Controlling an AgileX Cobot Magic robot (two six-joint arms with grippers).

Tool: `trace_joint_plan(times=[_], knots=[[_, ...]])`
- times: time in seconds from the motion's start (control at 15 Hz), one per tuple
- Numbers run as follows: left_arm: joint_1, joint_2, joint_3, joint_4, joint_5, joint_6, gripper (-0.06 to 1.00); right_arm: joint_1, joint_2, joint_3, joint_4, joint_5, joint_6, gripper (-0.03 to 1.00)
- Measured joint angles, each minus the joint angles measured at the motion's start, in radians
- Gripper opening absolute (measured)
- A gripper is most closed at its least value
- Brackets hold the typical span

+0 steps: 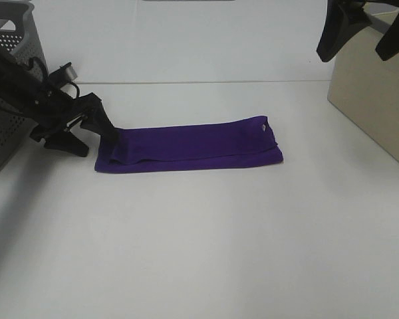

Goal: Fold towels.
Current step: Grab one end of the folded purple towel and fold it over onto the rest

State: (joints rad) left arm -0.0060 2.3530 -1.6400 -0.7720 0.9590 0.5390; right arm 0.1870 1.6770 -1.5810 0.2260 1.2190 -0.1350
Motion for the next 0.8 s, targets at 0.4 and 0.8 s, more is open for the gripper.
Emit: trace_joint_plan(times=[0.4, 0.8], knots=[[-0.168, 0.083, -0.147, 0.029, -0.02, -0.109, 0.68, 0.0, -0.091, 0.049, -0.027, 0.001, 0.0, 0.91], [-0.198, 0.106, -0.283, 0.326, 0.072, -0.224, 0.03, 0.0, -0.156, 0.049, -0.032, 0.001, 0.0, 0.91]])
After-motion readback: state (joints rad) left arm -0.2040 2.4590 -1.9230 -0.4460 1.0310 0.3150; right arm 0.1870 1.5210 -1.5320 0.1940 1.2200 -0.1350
